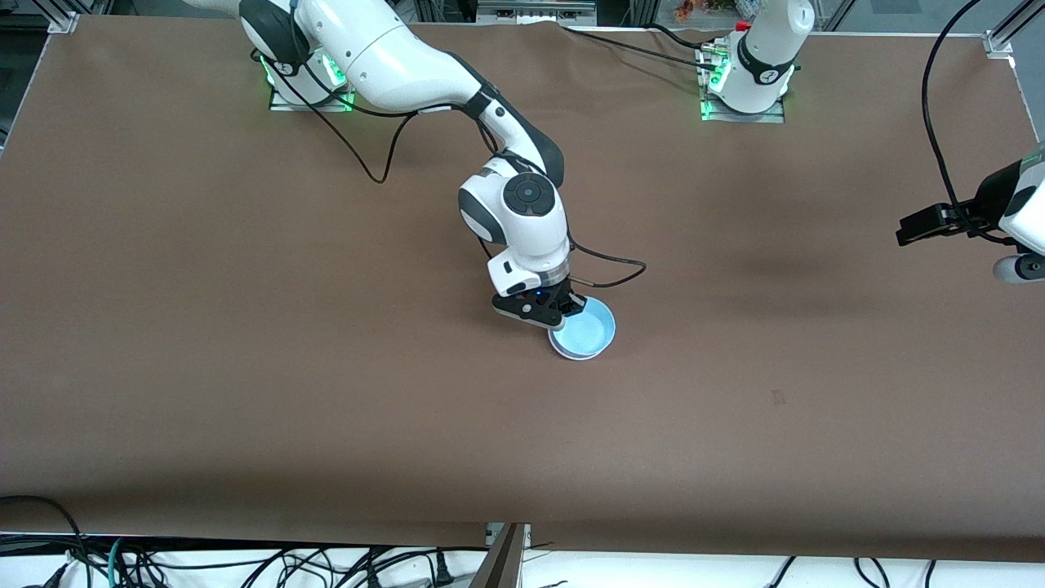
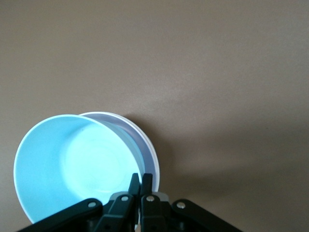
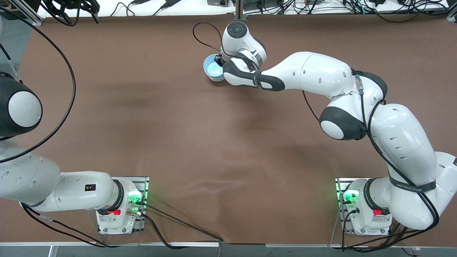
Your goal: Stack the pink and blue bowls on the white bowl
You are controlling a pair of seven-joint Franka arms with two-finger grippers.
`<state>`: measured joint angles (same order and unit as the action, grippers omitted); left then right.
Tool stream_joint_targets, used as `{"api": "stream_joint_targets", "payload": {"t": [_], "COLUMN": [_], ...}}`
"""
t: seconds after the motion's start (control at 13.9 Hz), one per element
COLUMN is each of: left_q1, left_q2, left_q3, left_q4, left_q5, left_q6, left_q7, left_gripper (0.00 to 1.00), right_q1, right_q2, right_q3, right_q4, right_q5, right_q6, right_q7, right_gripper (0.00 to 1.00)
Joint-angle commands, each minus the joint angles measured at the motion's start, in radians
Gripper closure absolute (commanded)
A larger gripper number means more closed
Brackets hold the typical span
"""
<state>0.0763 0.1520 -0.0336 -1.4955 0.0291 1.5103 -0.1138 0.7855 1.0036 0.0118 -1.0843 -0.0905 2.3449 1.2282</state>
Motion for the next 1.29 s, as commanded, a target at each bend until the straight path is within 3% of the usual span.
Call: {"api": "stream_joint_targets", "payload": {"t": [0.0, 0.36, 0.57, 0.72, 0.93, 1.22], "left_q1": [0.005, 0.006, 0.006, 0.006, 0.006, 0.006], "left_q2": [0.012, 0.012, 0.012, 0.012, 0.012, 0.012], "left_q3": [0.001, 0.001, 0.001, 0.001, 0.001, 0.001], "left_q4": [0.032, 0.032, 0.032, 0.032, 0.032, 0.032], "left_q5": [-0.015, -0.015, -0.015, -0.015, -0.015, -0.015], "left_q6": [-0.025, -0.025, -0.025, -0.025, -0.025, -0.025], "left_q7": [0.020, 0.020, 0.022, 0.022, 0.022, 0.022], "left_gripper": [0.00, 0.00, 0.00, 0.00, 0.00, 0.00], "right_q1": [0.009, 0.006, -0.006, -0.008, -0.038, -0.121], "right_q2": [0.030, 0.033, 0.026, 0.023, -0.012, -0.170], "right_q3": [-0.009, -0.012, -0.021, -0.024, -0.015, -0.006], "right_q4": [0.041, 0.041, 0.041, 0.041, 0.043, 0.043], "right_q5": [-0.020, -0.045, -0.043, -0.043, -0.040, 0.043], "right_q6": [0.004, 0.002, -0.007, -0.009, -0.074, -0.313], "right_q7": [0.027, 0.007, -0.007, -0.009, -0.035, -0.235], "right_gripper": [1.00, 0.98, 0.66, 0.61, 0.59, 0.59]}}
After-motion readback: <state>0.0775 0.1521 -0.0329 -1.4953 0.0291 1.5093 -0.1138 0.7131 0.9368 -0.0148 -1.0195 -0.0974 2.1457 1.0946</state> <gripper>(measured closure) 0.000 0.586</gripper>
